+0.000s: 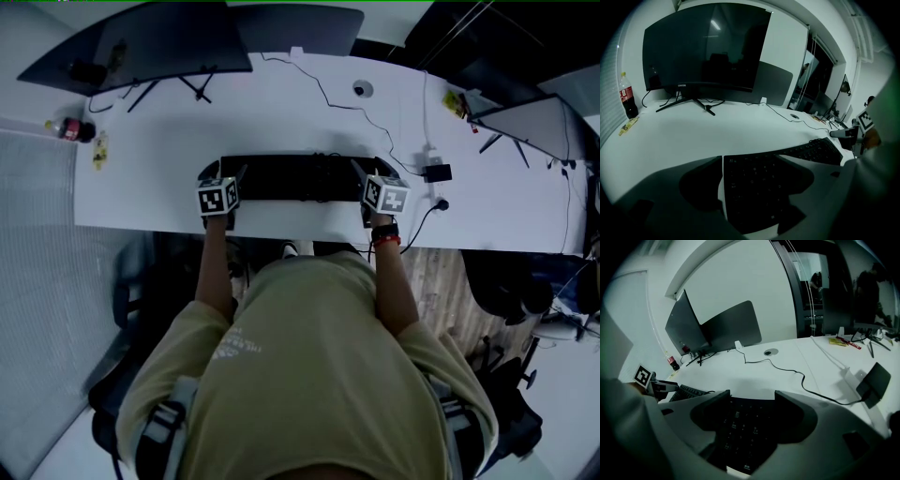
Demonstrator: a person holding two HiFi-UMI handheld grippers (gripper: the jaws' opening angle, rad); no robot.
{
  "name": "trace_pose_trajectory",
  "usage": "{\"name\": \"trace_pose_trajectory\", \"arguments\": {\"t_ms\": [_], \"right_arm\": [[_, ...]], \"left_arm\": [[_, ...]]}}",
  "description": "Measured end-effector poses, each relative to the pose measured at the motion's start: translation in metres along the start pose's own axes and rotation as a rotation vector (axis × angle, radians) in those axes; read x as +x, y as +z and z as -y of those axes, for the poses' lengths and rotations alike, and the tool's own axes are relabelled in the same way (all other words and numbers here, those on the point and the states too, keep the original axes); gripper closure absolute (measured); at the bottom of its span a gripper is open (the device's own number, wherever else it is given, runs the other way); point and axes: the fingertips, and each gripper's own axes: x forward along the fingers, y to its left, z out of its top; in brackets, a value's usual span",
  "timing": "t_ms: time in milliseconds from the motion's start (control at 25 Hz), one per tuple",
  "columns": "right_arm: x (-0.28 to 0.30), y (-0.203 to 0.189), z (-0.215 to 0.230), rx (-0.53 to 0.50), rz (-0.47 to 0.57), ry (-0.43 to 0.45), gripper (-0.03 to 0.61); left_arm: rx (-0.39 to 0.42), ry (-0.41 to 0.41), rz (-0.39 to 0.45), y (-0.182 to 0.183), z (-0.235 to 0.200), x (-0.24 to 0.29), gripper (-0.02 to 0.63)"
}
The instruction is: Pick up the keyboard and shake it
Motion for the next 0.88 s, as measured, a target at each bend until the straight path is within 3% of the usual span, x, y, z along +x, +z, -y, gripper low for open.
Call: {"name": "trace_pose_trajectory", "arguments": {"t_ms": [320, 560, 720, 880], "right_arm": [[0.010, -0.006, 0.015, 0.021, -0.063, -0.022, 0.250], [0.023, -0.013, 0.021, 0.041, -0.077, -0.023, 0.247], [0.025, -0.013, 0.012, 0.037, -0.111, 0.028, 0.247], [0.028, -0.020, 0.015, 0.044, -0.132, 0.019, 0.247]], "left_arm": [[-0.043, -0.033, -0.070, -0.001, -0.010, 0.017, 0.225], [-0.056, -0.065, -0.084, 0.000, -0.018, 0.026, 0.224], [-0.079, -0.102, -0.092, -0.001, -0.020, 0.031, 0.224], [-0.094, -0.090, -0.096, -0.001, -0.025, 0.030, 0.225]]}}
